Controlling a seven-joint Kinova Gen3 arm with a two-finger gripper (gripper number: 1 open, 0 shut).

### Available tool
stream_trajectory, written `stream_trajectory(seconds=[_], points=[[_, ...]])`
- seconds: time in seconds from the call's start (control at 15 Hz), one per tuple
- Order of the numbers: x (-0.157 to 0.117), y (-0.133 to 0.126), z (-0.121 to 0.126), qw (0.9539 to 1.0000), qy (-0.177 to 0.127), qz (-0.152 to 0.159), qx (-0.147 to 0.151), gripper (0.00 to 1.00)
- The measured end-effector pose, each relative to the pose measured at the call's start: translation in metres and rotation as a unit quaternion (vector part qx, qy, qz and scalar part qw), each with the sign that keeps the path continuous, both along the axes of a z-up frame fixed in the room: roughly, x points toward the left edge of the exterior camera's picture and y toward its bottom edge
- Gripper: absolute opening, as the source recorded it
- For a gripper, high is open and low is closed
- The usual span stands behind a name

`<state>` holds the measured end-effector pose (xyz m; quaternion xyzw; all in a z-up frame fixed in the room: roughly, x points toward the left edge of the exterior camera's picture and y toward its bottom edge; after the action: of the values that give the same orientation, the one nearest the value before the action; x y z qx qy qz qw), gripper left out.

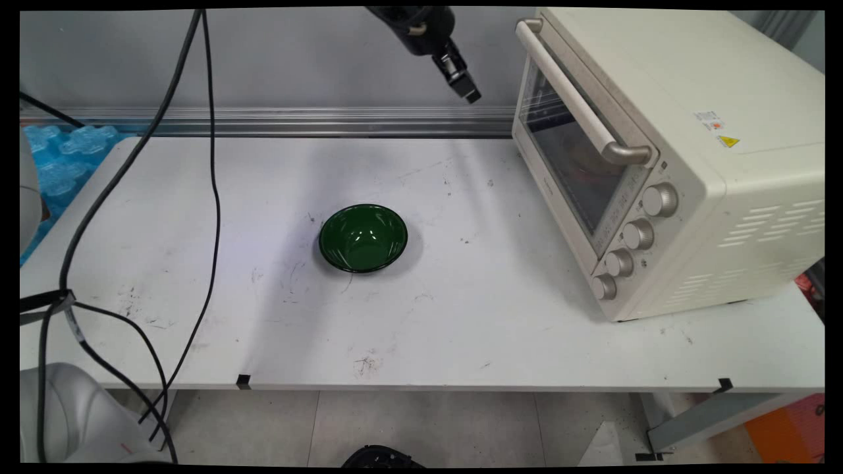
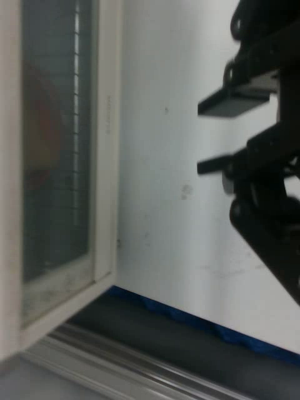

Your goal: Open the oven

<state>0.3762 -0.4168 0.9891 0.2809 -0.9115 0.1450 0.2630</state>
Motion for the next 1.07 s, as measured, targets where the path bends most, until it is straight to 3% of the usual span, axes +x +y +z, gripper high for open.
stream_trajectory(seconds=[0.53, 1.07], points=[[-0.020, -0.008, 0.022, 0.9985, 0.027, -0.043, 0.017, 0.00], [-0.034, -0.019, 0.040, 0.9971, 0.034, -0.068, 0.009, 0.00]])
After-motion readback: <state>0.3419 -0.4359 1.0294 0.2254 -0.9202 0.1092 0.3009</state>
